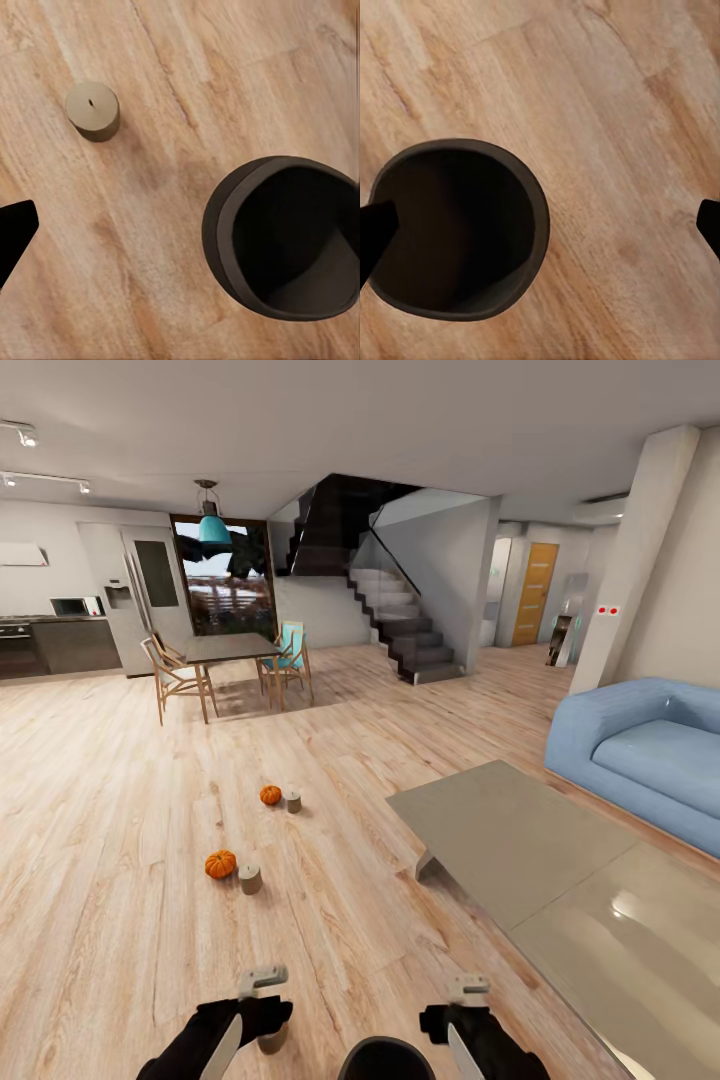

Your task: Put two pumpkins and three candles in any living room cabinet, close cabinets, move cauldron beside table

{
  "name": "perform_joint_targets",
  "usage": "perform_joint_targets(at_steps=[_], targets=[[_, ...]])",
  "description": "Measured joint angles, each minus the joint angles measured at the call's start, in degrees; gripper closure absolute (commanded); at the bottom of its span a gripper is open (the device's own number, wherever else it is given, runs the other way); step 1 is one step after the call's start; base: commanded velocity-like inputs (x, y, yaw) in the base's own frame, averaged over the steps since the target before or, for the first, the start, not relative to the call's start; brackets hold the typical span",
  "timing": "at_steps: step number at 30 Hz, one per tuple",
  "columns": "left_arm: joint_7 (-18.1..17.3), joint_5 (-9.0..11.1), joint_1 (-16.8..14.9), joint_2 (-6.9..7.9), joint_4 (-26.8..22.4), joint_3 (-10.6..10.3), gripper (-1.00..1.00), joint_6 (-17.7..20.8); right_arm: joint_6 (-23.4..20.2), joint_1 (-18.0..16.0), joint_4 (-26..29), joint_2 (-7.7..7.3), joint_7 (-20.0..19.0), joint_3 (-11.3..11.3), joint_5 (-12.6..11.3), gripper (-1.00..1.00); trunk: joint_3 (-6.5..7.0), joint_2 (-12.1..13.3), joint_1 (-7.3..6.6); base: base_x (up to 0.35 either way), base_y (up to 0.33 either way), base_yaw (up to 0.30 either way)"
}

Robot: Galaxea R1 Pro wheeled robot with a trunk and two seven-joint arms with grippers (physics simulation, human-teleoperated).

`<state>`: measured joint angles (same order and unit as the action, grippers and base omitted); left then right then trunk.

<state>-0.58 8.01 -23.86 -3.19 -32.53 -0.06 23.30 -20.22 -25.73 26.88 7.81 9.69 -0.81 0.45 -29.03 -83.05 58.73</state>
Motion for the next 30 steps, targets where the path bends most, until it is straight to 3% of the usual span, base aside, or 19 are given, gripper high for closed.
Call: perform_joint_targets(at_steps=[7, 17, 23, 24, 26, 28, 30], targets=[[0.1, -0.1, 0.1, 0.01, 0.1, 0.0, -1.00, -3.6, 0.1, 0.0, 0.4, -0.07, -5.6, 0.0, 0.0, -1.00, 0.00, 0.0, 0.00, 0.000, 0.000, 0.000], [0.1, 0.0, 0.1, -0.04, 0.1, 0.1, -1.00, -4.0, -0.1, 0.0, 0.1, -0.09, -5.6, 0.1, -0.2, -1.00, 0.00, 0.0, 0.00, 0.000, 0.000, 0.000], [0.0, 0.4, 0.0, -0.09, -0.2, 0.1, -1.00, -3.7, -0.7, -0.2, -0.2, -0.04, -4.7, 0.1, -0.1, -1.00, -0.90, -2.0, 1.10, 0.000, 0.000, 0.000], [0.1, 0.8, -0.1, -0.21, -0.6, 0.0, -1.00, -3.6, -1.3, -0.7, 0.0, 0.01, -4.4, 0.1, -0.1, -1.00, -0.89, -2.0, 1.10, 0.000, 0.000, 0.000], [0.5, 4.6, -0.1, -0.72, -3.9, 0.1, -1.00, -3.4, -3.1, -4.3, -0.1, 0.01, -3.8, 0.2, -0.1, -1.00, -0.89, -2.0, 1.10, 0.000, 0.000, 0.000], [0.7, 7.2, 0.0, -0.78, -4.2, -0.1, -1.00, -3.4, -3.1, -5.7, -0.7, 0.02, -3.6, 0.2, -0.1, -1.00, -1.07, -2.4, 1.31, 0.000, 0.000, 0.000], [0.8, 8.1, 0.0, -0.81, -3.5, -0.2, -1.00, -3.5, -2.5, -6.2, -2.0, -0.01, -3.5, 0.2, -0.1, -1.00, -1.43, -3.2, 1.75, 0.000, 0.000, 0.000]])
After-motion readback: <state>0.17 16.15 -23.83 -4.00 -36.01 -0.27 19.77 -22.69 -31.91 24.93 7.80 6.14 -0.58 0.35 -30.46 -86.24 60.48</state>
